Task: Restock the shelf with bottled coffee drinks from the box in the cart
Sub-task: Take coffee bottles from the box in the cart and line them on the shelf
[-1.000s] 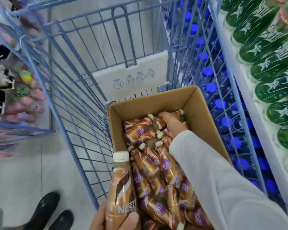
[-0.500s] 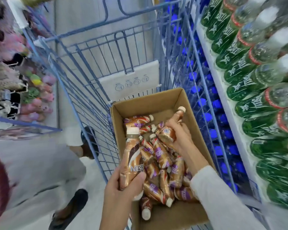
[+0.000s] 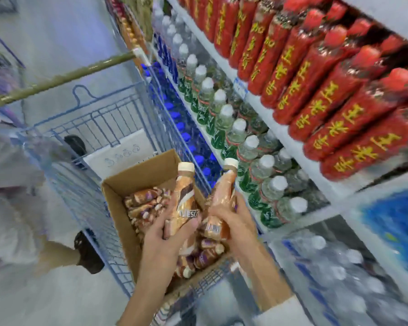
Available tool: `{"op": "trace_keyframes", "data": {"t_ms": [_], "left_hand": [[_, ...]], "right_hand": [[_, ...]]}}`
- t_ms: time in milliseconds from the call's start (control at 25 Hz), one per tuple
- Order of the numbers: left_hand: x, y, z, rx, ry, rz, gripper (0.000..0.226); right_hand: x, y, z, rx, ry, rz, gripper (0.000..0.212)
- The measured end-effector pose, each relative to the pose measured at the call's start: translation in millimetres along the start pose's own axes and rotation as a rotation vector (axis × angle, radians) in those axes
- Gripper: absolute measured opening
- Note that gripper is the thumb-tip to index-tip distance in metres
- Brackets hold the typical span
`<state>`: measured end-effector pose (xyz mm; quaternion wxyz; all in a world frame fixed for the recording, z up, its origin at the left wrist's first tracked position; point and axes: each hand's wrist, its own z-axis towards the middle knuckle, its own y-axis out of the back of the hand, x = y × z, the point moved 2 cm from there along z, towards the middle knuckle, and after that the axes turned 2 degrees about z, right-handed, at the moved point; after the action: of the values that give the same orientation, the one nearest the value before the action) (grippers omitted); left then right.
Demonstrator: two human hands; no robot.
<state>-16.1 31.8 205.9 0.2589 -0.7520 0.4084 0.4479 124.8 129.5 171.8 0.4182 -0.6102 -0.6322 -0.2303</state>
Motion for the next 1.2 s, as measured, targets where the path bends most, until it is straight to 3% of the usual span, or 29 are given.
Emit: {"op": "trace_keyframes", "data": {"t_ms": [120,320,480,640,920,1200], "left_hand": [[-24,-42,-34,0.136,-0.042,-0.008,0.044],[-55,-118,-91,0.341,-0.128,0.000,0.043],[-78,-181,-132,0.497,-0.212,0.020,0.042],[-90,-235,-167,0.643,-0.257,0.012,0.026],[-121,-323,-213,0.874,-0.377,0.065,0.041],[-163,-437,-232,1.019,-0.551,0.143,0.038]], "right_hand": [[31,44,-43,-0.005,0.075,-0.001,0.077],[85,118,-127,-0.100,0.244,0.040,0.056],[124,167,-192,-0.188,0.383,0.061,0.066],[146,209,-246,-0.289,0.484,0.088,0.059],[180,275,-316,-0.524,0.655,0.064,0.062],[243,355,-345,-0.873,0.904,-0.054,0.060]]}}
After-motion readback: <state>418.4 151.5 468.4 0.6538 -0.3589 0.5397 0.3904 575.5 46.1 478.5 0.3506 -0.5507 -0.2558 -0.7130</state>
